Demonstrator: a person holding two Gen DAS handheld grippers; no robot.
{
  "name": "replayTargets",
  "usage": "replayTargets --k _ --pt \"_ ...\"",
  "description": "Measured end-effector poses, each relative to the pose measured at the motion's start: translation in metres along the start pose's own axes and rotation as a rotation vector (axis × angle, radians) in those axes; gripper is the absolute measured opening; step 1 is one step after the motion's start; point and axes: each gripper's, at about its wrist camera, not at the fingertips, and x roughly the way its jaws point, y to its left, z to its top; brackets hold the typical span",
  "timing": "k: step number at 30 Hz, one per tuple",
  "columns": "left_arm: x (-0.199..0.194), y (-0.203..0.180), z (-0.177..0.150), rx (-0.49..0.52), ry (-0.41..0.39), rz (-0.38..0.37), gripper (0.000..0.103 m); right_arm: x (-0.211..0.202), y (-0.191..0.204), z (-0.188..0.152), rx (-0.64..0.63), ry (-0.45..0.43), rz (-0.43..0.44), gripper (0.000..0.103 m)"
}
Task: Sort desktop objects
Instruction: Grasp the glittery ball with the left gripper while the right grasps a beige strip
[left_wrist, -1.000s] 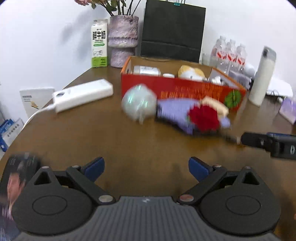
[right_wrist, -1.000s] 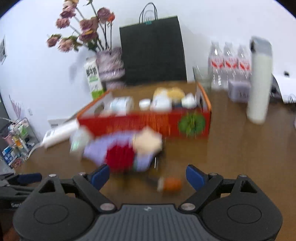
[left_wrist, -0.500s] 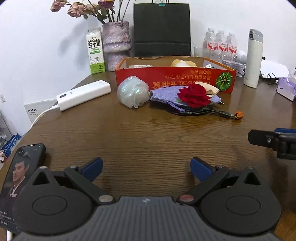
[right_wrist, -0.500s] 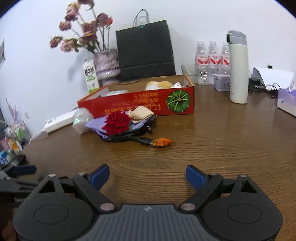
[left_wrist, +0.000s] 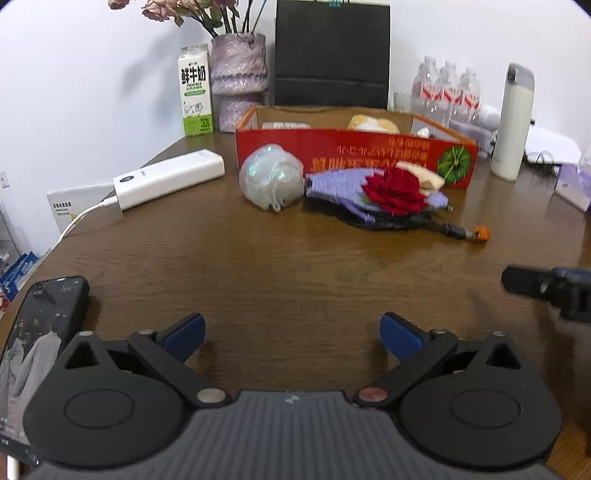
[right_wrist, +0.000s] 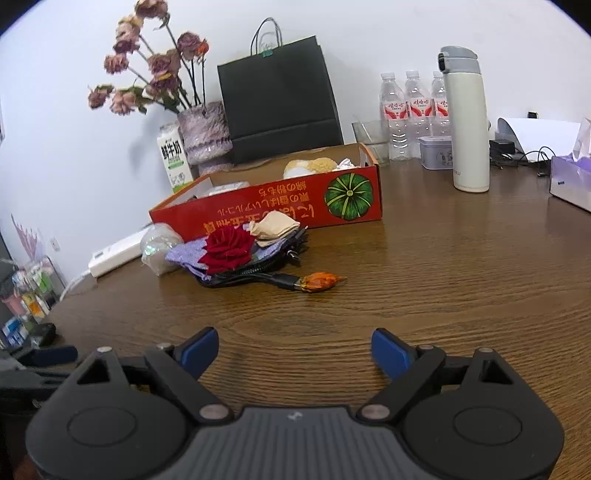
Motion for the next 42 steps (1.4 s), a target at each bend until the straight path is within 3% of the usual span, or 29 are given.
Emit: replayTargets --k 3,5,9,12,13,14,16,17,19,21,24,27,31,34,36,39,42 --pt "0.004 0.013 0.017 -0.061 -0.052 0.019 0.103 0.004 0.001 0.008 0.001 0.013 0.025 0.089" --pt "0.012 0.022 0.039 -0.102 -0.087 0.017 0.103 0.011 0.001 0.024 0.003 0.019 0.082 0.081" --pt "0.044 0.033 0.086 -0.183 -0.122 -0.003 0.103 0.035 0.013 0.066 -0.077 -0.069 0.066 0.078" --pt "0.080 0.034 0.115 -0.222 -0.091 -0.026 0.103 0.070 0.016 0.093 -0.105 -0.077 0.039 0.071" --pt "0.092 0.034 0.120 -0.233 -0.077 -0.033 0.103 0.084 0.014 0.101 -0.096 -0.060 0.036 0.064" --pt "0.101 0.035 0.122 -0.236 -0.067 -0.038 0.097 0.096 0.014 0.106 -0.092 -0.043 0.038 0.062" --pt "0.116 0.037 0.123 -0.253 -0.031 -0.047 0.065 0.124 0.013 0.112 -0.106 0.029 0.042 0.056" --pt "0.121 0.040 0.122 -0.275 -0.002 -0.063 0.042 0.133 0.011 0.113 -0.107 0.061 0.046 0.034" --pt "0.117 0.047 0.116 -0.309 0.002 -0.095 0.038 0.139 0.008 0.112 -0.094 0.094 0.095 0.010" --pt "0.104 0.050 0.116 -0.301 -0.026 -0.095 0.037 0.126 0.007 0.114 -0.077 0.051 0.100 0.009" --pt "0.070 0.052 0.118 -0.259 -0.114 -0.070 0.037 0.088 0.010 0.120 -0.094 -0.049 0.032 0.009" --pt "0.033 0.050 0.113 -0.211 -0.168 -0.073 0.037 0.048 0.011 0.121 -0.081 -0.095 0.050 0.009" --pt "-0.001 0.038 0.081 -0.202 -0.133 -0.150 0.037 0.009 0.017 0.088 -0.093 -0.067 0.074 0.009" --pt "-0.018 0.013 0.043 -0.115 -0.092 -0.186 0.037 -0.005 0.022 0.049 -0.106 0.003 0.082 0.009" --pt "-0.030 -0.002 0.020 -0.056 -0.081 -0.177 0.037 -0.011 0.023 0.024 -0.117 0.033 0.044 0.009" --pt "-0.041 -0.010 -0.004 -0.040 -0.067 -0.206 0.037 -0.028 0.034 -0.010 -0.211 0.010 -0.082 0.009" --pt "-0.050 -0.012 -0.018 -0.016 -0.093 -0.195 0.037 -0.040 0.044 -0.030 -0.276 0.018 -0.102 0.009"
